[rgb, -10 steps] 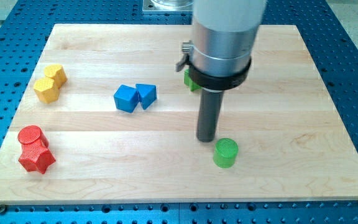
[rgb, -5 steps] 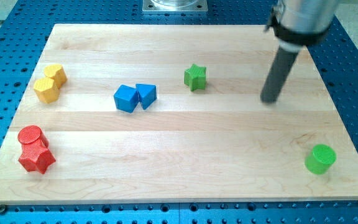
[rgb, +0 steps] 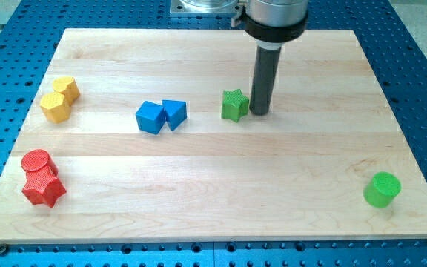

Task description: Move the green blocks to the bottom right of board

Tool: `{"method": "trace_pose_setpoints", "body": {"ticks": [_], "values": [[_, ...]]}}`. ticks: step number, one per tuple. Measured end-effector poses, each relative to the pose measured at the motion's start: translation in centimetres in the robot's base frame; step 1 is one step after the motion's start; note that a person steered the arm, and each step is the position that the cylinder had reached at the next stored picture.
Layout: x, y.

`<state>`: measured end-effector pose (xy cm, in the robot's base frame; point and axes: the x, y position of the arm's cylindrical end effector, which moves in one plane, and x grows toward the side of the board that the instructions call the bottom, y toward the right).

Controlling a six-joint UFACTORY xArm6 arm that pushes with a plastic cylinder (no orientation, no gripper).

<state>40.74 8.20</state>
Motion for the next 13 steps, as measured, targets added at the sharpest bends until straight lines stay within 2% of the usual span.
{"method": "trace_pose_setpoints", "body": {"ticks": [1,2,3,4,5,6,8,9,10,11,12,13], "values": [[-4.3,-1.5],[0.5,-3.6],[7.6,0.7],[5.1,-0.1],[1.3,1.5],[0.5,-4.8],[10.2,-5.5],[6.2,-7.6],[4.8,-9.3],[6.1,-14.7],[10.2,-13.8],[12.4,-7.3]]}}
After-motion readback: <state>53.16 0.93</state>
